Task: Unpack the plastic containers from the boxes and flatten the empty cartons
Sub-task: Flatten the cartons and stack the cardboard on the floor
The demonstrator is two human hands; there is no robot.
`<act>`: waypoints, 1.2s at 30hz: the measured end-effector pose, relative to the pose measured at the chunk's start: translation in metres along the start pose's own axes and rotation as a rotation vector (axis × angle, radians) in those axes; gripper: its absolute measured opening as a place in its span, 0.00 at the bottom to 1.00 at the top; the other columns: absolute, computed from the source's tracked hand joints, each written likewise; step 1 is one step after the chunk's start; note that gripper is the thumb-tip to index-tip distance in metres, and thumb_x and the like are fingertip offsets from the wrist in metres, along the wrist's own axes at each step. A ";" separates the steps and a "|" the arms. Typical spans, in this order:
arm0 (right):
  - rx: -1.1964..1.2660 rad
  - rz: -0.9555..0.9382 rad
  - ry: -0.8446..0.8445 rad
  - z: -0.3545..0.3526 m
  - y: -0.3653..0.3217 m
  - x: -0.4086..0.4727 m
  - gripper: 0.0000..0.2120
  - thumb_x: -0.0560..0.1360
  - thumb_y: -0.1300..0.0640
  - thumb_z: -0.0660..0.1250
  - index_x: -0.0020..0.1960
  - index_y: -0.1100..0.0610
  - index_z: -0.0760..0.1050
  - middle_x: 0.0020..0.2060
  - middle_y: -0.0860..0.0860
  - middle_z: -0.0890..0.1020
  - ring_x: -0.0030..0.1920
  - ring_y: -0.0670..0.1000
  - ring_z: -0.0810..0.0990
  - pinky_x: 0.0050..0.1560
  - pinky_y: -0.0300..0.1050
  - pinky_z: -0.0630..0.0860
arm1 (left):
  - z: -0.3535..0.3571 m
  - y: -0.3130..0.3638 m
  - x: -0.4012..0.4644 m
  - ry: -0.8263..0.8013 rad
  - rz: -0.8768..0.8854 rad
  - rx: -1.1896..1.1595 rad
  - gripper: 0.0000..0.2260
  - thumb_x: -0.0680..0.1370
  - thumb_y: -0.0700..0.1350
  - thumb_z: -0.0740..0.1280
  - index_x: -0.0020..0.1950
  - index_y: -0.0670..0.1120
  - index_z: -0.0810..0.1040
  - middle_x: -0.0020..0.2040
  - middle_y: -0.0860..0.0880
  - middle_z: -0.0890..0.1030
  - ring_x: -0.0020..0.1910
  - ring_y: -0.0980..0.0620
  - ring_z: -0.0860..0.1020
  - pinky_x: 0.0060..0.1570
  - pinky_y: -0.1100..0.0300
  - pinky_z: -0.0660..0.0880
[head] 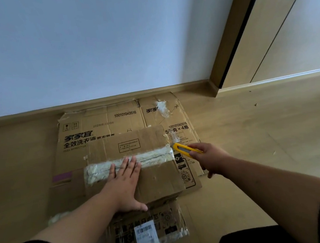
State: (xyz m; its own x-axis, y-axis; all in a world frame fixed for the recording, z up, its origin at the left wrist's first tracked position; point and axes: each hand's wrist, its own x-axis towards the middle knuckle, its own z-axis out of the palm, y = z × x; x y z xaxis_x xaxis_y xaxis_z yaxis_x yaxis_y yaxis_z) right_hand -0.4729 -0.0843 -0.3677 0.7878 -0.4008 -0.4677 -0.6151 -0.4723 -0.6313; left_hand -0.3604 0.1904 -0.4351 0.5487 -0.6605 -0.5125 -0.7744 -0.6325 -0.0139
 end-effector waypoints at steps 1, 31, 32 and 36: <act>-0.006 -0.004 0.002 0.002 0.000 0.001 0.19 0.81 0.48 0.62 0.72 0.40 0.69 0.42 0.51 0.77 0.38 0.51 0.78 0.30 0.43 0.79 | 0.000 0.000 0.000 0.003 -0.001 0.003 0.62 0.62 0.81 0.58 0.75 0.47 0.25 0.73 0.46 0.22 0.72 0.44 0.22 0.72 0.35 0.31; -0.307 -0.083 -0.038 0.006 -0.001 -0.008 0.17 0.82 0.48 0.59 0.70 0.40 0.69 0.41 0.52 0.79 0.31 0.48 0.76 0.27 0.40 0.76 | 0.000 0.004 0.000 0.002 -0.012 0.064 0.58 0.66 0.79 0.55 0.76 0.44 0.28 0.75 0.43 0.25 0.73 0.41 0.25 0.72 0.33 0.37; -0.318 -0.091 -0.036 0.006 -0.001 -0.010 0.17 0.82 0.48 0.59 0.70 0.40 0.70 0.41 0.51 0.79 0.31 0.47 0.76 0.28 0.40 0.75 | -0.001 0.004 0.000 0.000 -0.012 0.063 0.58 0.66 0.79 0.55 0.76 0.44 0.28 0.75 0.43 0.25 0.73 0.41 0.25 0.72 0.33 0.37; -0.367 -0.120 -0.027 0.006 -0.005 -0.015 0.16 0.82 0.49 0.59 0.69 0.43 0.72 0.40 0.49 0.78 0.32 0.45 0.75 0.28 0.37 0.70 | -0.001 0.004 0.000 -0.007 -0.014 0.054 0.59 0.65 0.79 0.55 0.76 0.44 0.27 0.75 0.43 0.25 0.73 0.41 0.25 0.72 0.33 0.38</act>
State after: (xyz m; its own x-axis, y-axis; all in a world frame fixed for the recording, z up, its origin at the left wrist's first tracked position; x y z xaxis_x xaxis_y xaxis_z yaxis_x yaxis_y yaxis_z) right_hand -0.4814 -0.0711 -0.3608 0.8525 -0.3073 -0.4229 -0.4853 -0.7659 -0.4217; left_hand -0.3634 0.1877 -0.4344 0.5571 -0.6491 -0.5180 -0.7830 -0.6183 -0.0674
